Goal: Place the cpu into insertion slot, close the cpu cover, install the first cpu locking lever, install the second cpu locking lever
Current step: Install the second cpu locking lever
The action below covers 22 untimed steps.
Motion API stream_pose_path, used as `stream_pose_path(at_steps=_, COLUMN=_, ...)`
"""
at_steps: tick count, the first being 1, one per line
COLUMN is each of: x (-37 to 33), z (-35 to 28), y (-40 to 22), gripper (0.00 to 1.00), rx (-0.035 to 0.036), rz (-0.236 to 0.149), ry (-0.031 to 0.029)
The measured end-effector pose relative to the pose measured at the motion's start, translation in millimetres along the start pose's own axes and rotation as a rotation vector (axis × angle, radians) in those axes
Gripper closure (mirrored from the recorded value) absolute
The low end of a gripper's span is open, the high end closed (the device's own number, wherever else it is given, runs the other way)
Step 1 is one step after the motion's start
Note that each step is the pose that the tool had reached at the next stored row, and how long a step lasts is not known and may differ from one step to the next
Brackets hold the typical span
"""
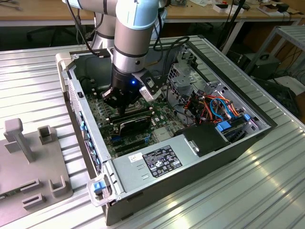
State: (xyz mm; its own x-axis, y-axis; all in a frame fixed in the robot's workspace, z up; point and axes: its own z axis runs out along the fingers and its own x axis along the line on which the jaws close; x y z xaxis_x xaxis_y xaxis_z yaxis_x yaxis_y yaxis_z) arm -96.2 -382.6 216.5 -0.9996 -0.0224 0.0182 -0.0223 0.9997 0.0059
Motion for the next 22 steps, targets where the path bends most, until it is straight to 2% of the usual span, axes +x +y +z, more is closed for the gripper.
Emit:
stream_pose_path(at_steps=13, x=1.6, z=1.2, y=2.0, gripper=0.89, rx=-0.0001, rz=0.0, ry=0.0009)
stream_pose_path(at_steps=22, x=2.5, z=6.7, y=4.2, gripper=0.89, rx=-0.0007, rz=-0.001, ry=0.0015)
